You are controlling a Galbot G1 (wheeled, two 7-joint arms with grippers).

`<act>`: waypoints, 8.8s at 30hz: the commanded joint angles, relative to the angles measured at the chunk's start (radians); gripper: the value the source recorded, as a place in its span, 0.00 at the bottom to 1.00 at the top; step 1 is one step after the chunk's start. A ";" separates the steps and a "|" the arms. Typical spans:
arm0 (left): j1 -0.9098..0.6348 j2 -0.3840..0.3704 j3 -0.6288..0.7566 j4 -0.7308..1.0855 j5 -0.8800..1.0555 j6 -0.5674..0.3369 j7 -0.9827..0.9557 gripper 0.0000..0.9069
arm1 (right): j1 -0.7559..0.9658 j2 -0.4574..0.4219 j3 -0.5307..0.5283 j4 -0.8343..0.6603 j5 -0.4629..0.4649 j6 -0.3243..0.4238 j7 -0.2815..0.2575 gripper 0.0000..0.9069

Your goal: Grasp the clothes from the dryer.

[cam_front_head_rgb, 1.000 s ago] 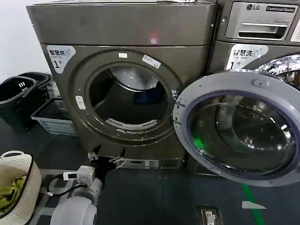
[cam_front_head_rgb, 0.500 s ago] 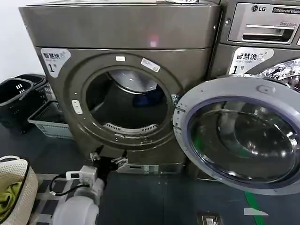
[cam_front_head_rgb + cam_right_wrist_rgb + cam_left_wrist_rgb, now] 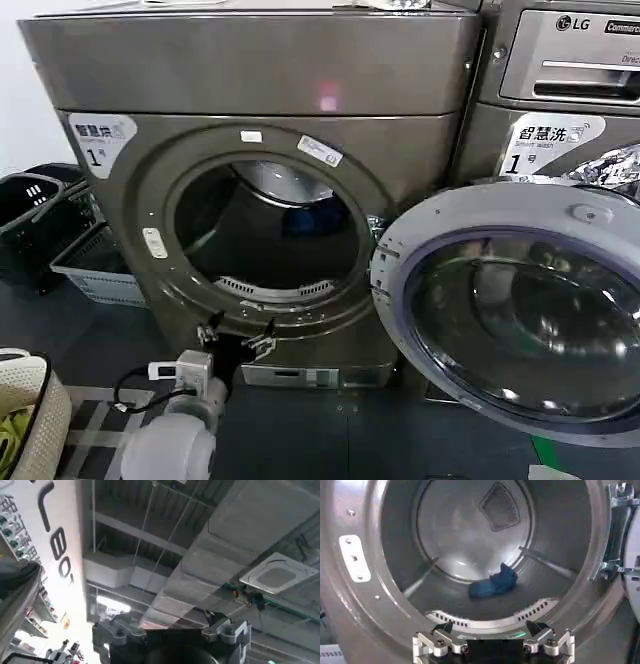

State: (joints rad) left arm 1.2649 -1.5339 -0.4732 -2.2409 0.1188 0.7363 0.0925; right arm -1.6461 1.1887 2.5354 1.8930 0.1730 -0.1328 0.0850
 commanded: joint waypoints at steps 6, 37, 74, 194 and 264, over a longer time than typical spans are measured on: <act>0.004 0.000 0.001 -0.003 0.001 0.049 0.001 1.00 | -0.001 -0.001 0.002 -0.003 0.000 0.001 0.000 1.00; 0.002 0.000 0.014 0.000 -0.004 0.049 -0.019 1.00 | 0.001 0.002 0.007 -0.007 0.001 0.002 -0.001 1.00; 0.008 0.002 0.016 -0.002 -0.003 0.049 -0.018 1.00 | 0.002 0.005 0.008 -0.016 -0.001 0.006 -0.003 1.00; -1.161 -0.124 -0.042 1.664 1.281 -0.752 0.718 1.00 | 0.008 0.003 -0.021 -0.010 -0.002 0.034 -0.023 1.00; -1.263 -0.108 -0.075 1.837 1.169 -0.831 0.924 0.00 | 0.025 0.017 -0.025 -0.010 -0.009 0.043 -0.031 1.00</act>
State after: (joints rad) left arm -0.0013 -1.6093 -0.5524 -0.3866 1.3571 -0.1248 1.0521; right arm -1.6212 1.2058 2.5100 1.8851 0.1638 -0.0902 0.0545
